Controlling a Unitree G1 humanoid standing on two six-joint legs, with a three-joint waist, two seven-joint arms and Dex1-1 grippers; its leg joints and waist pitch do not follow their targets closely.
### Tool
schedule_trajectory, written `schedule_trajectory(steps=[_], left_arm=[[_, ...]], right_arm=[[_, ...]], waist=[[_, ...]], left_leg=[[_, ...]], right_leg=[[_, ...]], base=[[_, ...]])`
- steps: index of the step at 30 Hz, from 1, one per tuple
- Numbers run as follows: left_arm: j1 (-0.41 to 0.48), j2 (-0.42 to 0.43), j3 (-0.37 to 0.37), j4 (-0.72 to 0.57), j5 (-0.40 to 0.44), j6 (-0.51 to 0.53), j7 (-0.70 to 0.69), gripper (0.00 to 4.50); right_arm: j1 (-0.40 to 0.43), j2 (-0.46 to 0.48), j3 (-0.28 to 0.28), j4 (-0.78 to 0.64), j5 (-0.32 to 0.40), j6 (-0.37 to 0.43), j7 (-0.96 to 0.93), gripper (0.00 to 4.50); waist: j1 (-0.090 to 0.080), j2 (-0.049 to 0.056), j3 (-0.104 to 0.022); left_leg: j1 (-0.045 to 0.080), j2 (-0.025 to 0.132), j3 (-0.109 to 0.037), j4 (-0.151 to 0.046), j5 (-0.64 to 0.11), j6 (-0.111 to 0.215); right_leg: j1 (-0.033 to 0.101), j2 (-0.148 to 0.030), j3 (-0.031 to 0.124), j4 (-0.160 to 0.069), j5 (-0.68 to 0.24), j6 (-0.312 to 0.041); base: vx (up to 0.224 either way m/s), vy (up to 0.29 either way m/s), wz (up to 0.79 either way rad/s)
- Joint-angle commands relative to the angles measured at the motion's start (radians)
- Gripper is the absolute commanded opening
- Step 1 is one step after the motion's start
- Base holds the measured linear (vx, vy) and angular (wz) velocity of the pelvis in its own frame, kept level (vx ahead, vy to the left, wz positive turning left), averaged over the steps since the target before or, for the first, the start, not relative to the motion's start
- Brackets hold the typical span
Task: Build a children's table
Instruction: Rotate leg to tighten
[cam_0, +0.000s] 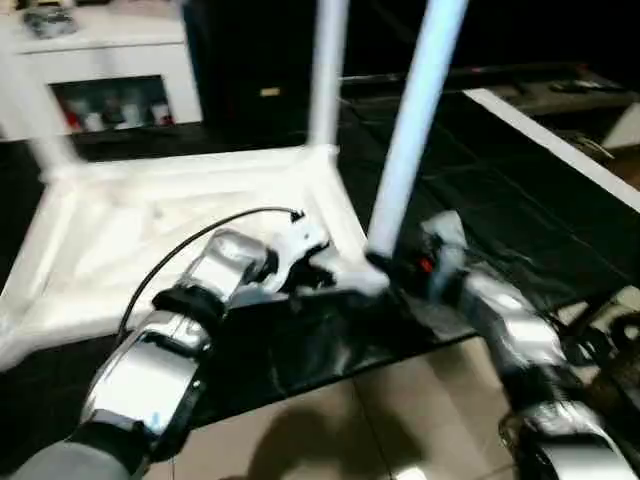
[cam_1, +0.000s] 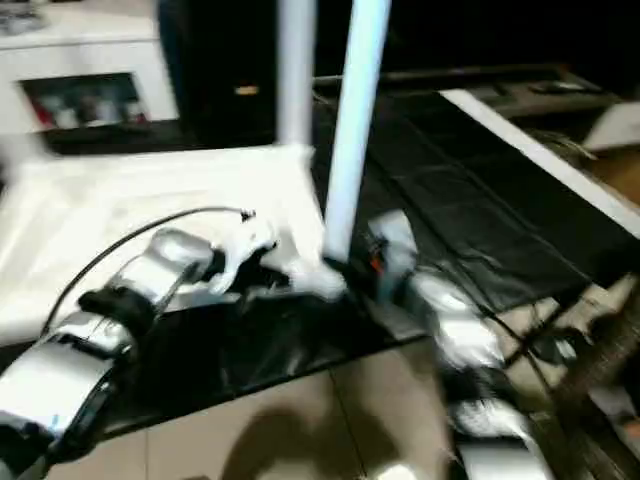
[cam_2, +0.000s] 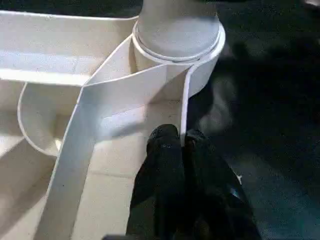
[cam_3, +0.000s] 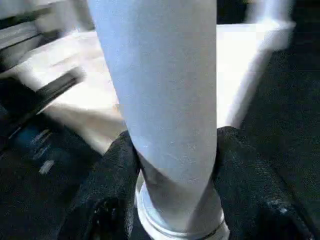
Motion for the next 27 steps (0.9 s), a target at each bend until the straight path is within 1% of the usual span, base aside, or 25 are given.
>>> schedule_trajectory(steps=[1,2,3,4,5,6,7,8,9,10,12,14,15,16,17,18,19,20,21,22,23,24,25,26,27], left_arm=[[-0.058,-0.104,0.040,-0.034,-0.073,0.006,0.103,0.00],[-0.063,-0.114,0.044,-0.035,-0.073,0.009,0.123,0.00],[-0.065,-0.123,0.046,-0.039,-0.072,0.010,0.134,0.00],[-0.065,-0.127,0.047,-0.042,-0.072,0.008,0.134,0.00],[-0.063,-0.127,0.044,-0.046,-0.068,0.004,0.130,0.00],[-0.059,-0.125,0.039,-0.055,-0.061,0.000,0.122,0.00],[-0.051,-0.117,0.033,-0.065,-0.052,-0.010,0.108,0.00],[-0.051,-0.117,0.033,-0.065,-0.052,-0.010,0.108,0.00],[-0.045,-0.108,0.027,-0.069,-0.046,-0.024,0.096,0.00],[-0.040,-0.102,0.024,-0.069,-0.041,-0.030,0.093,0.00],[-0.035,-0.093,0.024,-0.067,-0.035,-0.028,0.096,0.00],[-0.030,-0.086,0.021,-0.065,-0.028,-0.036,0.094,0.00],[-0.024,-0.072,0.016,-0.060,-0.020,-0.052,0.085,0.00],[-0.018,-0.059,0.009,-0.055,-0.011,-0.071,0.069,0.00],[-0.015,-0.050,0.004,-0.052,-0.006,-0.084,0.058,0.00],[-0.011,-0.038,-0.003,-0.047,0.000,-0.099,0.044,0.00],[-0.009,-0.031,-0.008,-0.044,0.005,-0.108,0.035,0.00],[-0.006,-0.018,-0.019,-0.040,0.012,-0.125,0.009,0.00],[-0.001,-0.003,-0.033,-0.038,0.022,-0.160,-0.022,0.00],[-0.001,-0.003,-0.033,-0.038,0.022,-0.160,-0.022,0.00],[0.004,0.012,-0.048,-0.038,0.031,-0.197,-0.062,0.00],[0.007,0.027,-0.061,-0.034,0.042,-0.229,-0.087,0.00],[0.008,0.036,-0.068,-0.031,0.049,-0.247,-0.099,0.00],[0.008,0.037,-0.068,-0.031,0.050,-0.248,-0.100,0.00],[0.008,0.053,-0.076,-0.023,0.055,-0.261,-0.126,0.00]], right_arm=[[-0.074,0.132,0.036,0.112,0.028,0.060,-0.095,1.91],[-0.116,0.150,0.017,0.163,0.035,0.052,-0.143,1.91],[-0.161,0.162,0.007,0.217,0.027,0.041,-0.195,1.91],[-0.178,0.164,0.007,0.240,0.018,0.034,-0.216,1.91],[-0.191,0.162,0.015,0.257,0.004,0.017,-0.223,1.91],[-0.200,0.160,0.023,0.267,-0.018,0.002,-0.231,1.91],[-0.200,0.155,0.030,0.268,-0.036,-0.013,-0.231,1.91],[-0.200,0.155,0.030,0.268,-0.036,-0.013,-0.231,2.47],[-0.194,0.148,0.039,0.263,-0.049,-0.021,-0.225,2.61],[-0.190,0.145,0.039,0.259,-0.058,-0.024,-0.222,2.63],[-0.187,0.144,0.024,0.263,-0.054,-0.020,-0.219,2.83],[-0.187,0.135,0.026,0.278,-0.061,-0.038,-0.220,3.10],[-0.175,0.115,0.030,0.275,-0.066,-0.054,-0.203,3.10],[-0.159,0.092,0.036,0.269,-0.072,-0.079,-0.179,3.29],[-0.149,0.076,0.039,0.263,-0.076,-0.096,-0.162,3.29],[-0.124,0.052,0.043,0.236,-0.074,-0.108,-0.116,3.41],[-0.109,0.037,0.047,0.218,-0.072,-0.116,-0.086,3.41],[-0.075,0.005,0.051,0.170,-0.058,-0.110,-0.021,3.52],[-0.039,-0.028,0.056,0.117,-0.043,-0.104,0.045,3.62],[-0.039,-0.028,0.056,0.117,-0.043,-0.104,0.045,3.72],[0.001,-0.064,0.061,0.057,-0.022,-0.098,0.120,3.86],[0.047,-0.107,0.060,-0.013,0.007,-0.084,0.194,3.86],[0.075,-0.133,0.058,-0.054,0.024,-0.075,0.236,4.02],[0.078,-0.136,0.057,-0.060,0.028,-0.073,0.241,4.02],[0.134,-0.190,0.040,-0.147,0.076,-0.036,0.314,4.16]], waist=[[0.001,0.000,-0.067],[-0.006,0.000,-0.070],[-0.009,0.000,-0.071],[-0.013,-0.007,-0.073],[-0.011,-0.004,-0.077],[-0.011,-0.015,-0.077],[-0.009,-0.011,-0.079],[-0.006,-0.010,-0.080],[-0.005,-0.015,-0.082],[0.001,-0.013,-0.084],[0.007,-0.013,-0.087],[0.012,-0.013,-0.087],[0.012,-0.012,-0.084],[0.015,-0.011,-0.082],[0.019,-0.011,-0.080],[0.022,-0.010,-0.079],[0.024,-0.010,-0.080],[0.025,-0.008,-0.078],[0.026,-0.010,-0.077],[0.033,-0.009,-0.076],[0.037,-0.009,-0.076],[0.046,-0.007,-0.077],[0.048,-0.009,-0.077],[0.051,-0.009,-0.078],[0.051,-0.009,-0.076]], left_leg=[[-0.010,-0.008,-0.002,-0.076,-0.292,0.005],[-0.011,-0.008,-0.001,-0.074,-0.280,0.005],[-0.011,-0.009,0.000,-0.073,-0.272,0.008],[-0.014,-0.010,0.004,-0.070,-0.247,0.015],[-0.013,-0.009,0.009,-0.065,-0.205,0.036],[-0.014,-0.009,0.012,-0.064,-0.189,0.046],[-0.015,-0.010,0.012,-0.062,-0.170,0.054],[-0.016,-0.010,0.014,-0.060,-0.132,0.070],[-0.017,-0.010,0.014,-0.059,-0.113,0.079],[-0.015,-0.010,0.015,-0.058,-0.075,0.097],[-0.015,-0.011,0.017,-0.053,-0.029,0.126],[-0.015,-0.011,0.018,-0.052,-0.024,0.138],[-0.014,-0.010,0.019,-0.053,-0.036,0.138],[-0.013,-0.009,0.021,-0.054,-0.067,0.133],[-0.011,-0.008,0.021,-0.056,-0.093,0.124],[-0.010,-0.007,0.020,-0.057,-0.110,0.117],[-0.007,-0.006,0.021,-0.057,-0.114,0.113],[-0.007,-0.005,0.020,-0.058,-0.129,0.109],[-0.008,-0.005,0.020,-0.059,-0.135,0.110],[-0.006,-0.003,0.021,-0.059,-0.151,0.112],[-0.008,-0.003,0.019,-0.059,-0.156,0.109],[-0.004,0.000,0.021,-0.058,-0.158,0.111],[-0.004,0.002,0.021,-0.057,-0.158,0.112],[-0.007,0.003,0.019,-0.057,-0.154,0.113],[-0.011,0.001,0.018,-0.058,-0.158,0.111]], right_leg=[[0.053,-0.048,0.026,-0.091,-0.505,-0.126],[0.053,-0.048,0.028,-0.085,-0.468,-0.141],[0.054,-0.045,0.028,-0.085,-0.445,-0.148],[0.054,-0.044,0.031,-0.078,-0.388,-0.168],[0.055,-0.043,0.035,-0.070,-0.296,-0.200],[0.055,-0.041,0.036,-0.068,-0.266,-0.208],[0.058,-0.042,0.037,-0.062,-0.237,-0.218],[0.061,-0.042,0.039,-0.055,-0.177,-0.233],[0.063,-0.041,0.039,-0.051,-0.145,-0.241],[0.064,-0.040,0.040,-0.043,-0.081,-0.258],[0.067,-0.040,0.042,-0.031,0.002,-0.286],[0.066,-0.040,0.042,-0.029,0.022,-0.294],[0.064,-0.040,0.041,-0.032,0.007,-0.293],[0.063,-0.041,0.041,-0.038,-0.039,-0.286],[0.063,-0.042,0.042,-0.043,-0.076,-0.278],[0.064,-0.041,0.042,-0.046,-0.096,-0.268],[0.062,-0.041,0.043,-0.045,-0.096,-0.268],[0.061,-0.039,0.043,-0.046,-0.104,-0.266],[0.063,-0.038,0.042,-0.048,-0.111,-0.258],[0.063,-0.037,0.042,-0.051,-0.127,-0.245],[0.065,-0.037,0.041,-0.052,-0.141,-0.239],[0.063,-0.037,0.042,-0.053,-0.137,-0.232],[0.061,-0.036,0.043,-0.050,-0.128,-0.236],[0.062,-0.037,0.043,-0.046,-0.118,-0.240],[0.064,-0.037,0.041,-0.048,-0.130,-0.239]], base=[[0.000,0.000,0.00],[0.000,0.000,0.00],[0.000,0.000,0.00],[0.000,0.000,0.00],[0.000,0.000,0.00],[0.000,0.000,0.00],[0.057,-0.016,0.04],[0.061,-0.018,0.02],[0.061,-0.018,0.02],[0.052,-0.016,0.01],[0.000,0.000,0.00],[0.000,0.000,0.00],[0.000,0.000,0.00],[0.000,0.000,0.00],[0.000,0.000,0.00],[0.000,0.000,0.00],[0.000,0.000,0.00],[0.000,0.000,0.00],[0.000,0.000,0.00],[0.000,0.000,0.00],[0.000,0.000,0.00],[0.000,0.000,0.00],[0.000,0.000,0.00],[0.000,0.000,0.00],[0.000,0.000,0.00]])
